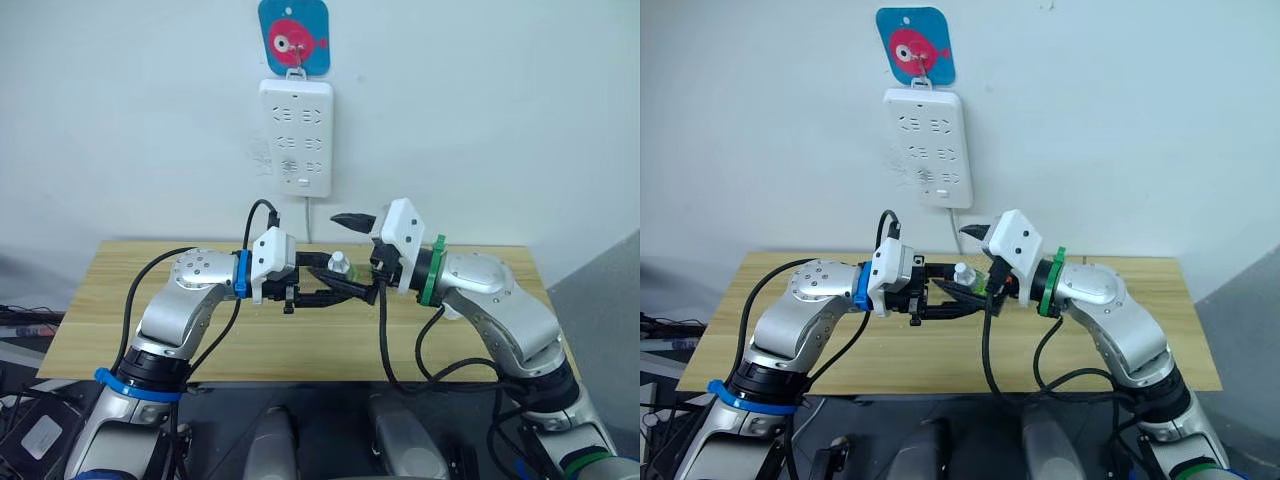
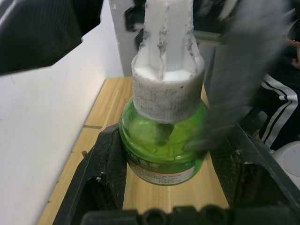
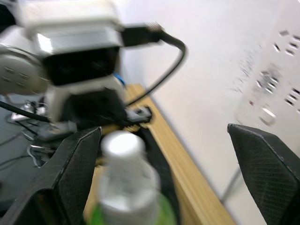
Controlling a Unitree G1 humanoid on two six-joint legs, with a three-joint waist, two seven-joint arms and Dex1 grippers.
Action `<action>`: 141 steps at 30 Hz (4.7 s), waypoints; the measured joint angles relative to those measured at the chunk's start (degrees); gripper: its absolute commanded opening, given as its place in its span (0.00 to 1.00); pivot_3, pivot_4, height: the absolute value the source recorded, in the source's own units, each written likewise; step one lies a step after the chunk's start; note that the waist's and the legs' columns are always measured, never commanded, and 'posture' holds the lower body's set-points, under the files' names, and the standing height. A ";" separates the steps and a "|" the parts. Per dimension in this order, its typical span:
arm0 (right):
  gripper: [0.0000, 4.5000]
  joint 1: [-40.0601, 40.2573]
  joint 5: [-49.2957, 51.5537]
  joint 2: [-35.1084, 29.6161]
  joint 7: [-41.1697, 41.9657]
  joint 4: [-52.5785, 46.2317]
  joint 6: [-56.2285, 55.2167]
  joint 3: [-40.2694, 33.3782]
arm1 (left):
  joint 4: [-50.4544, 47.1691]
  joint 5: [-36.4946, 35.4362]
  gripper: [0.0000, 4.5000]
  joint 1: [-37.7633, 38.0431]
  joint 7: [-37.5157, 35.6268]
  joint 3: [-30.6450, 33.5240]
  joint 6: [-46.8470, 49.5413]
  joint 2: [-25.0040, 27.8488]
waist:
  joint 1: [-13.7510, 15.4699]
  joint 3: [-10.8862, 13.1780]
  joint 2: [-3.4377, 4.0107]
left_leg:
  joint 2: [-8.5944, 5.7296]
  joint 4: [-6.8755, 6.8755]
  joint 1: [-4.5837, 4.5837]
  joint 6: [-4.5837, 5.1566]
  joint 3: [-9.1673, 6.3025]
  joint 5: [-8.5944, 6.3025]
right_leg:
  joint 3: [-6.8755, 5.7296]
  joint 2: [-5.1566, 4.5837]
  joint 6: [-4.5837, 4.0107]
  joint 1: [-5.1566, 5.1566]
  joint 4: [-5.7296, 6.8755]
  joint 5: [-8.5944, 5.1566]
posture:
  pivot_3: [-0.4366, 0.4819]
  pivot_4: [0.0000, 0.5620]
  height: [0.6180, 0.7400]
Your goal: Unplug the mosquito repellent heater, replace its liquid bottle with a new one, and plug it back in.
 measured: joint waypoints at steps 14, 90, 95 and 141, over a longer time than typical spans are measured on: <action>1.00 1.21 13.57 -13.91 9.52 -5.62 9.53 -9.59 | -0.08 -0.12 0.51 0.43 -0.01 0.11 0.11 0.53 | -0.48 0.00 0.00 | 0.10 -0.11 0.31 0.02 0.03 -0.01 | 0.05 0.14 0.01 0.28 -0.11 -0.02 | 0.29 0.31 0.87; 0.06 14.13 -11.85 -0.62 -2.43 32.78 -37.02 -2.08 | -5.18 2.40 0.51 17.18 1.45 5.08 -1.24 10.47 | 1.16 0.05 0.07 | 0.14 -0.78 0.50 0.02 0.15 -0.02 | 0.04 0.03 -0.02 0.53 -0.93 -0.03 | 0.42 0.41 0.87; 0.06 11.45 -14.47 5.24 -3.87 50.64 -44.79 -1.73 | -7.89 1.17 0.51 18.84 1.33 6.57 0.35 12.46 | 2.57 0.18 0.23 | 0.12 -0.77 0.58 0.02 0.24 -0.01 | 0.12 0.02 -0.06 0.58 -0.92 -0.05 | 0.45 0.43 0.87; 0.80 -0.10 12.38 -9.62 8.86 0.55 3.67 -4.69 | 7.06 0.42 0.51 -7.65 -6.09 -3.29 1.57 -1.26 | -0.18 0.42 0.55 | 0.04 -0.76 0.37 0.02 0.07 -0.02 | -0.01 0.02 -0.02 0.52 -1.00 -0.05 | 0.26 0.29 0.87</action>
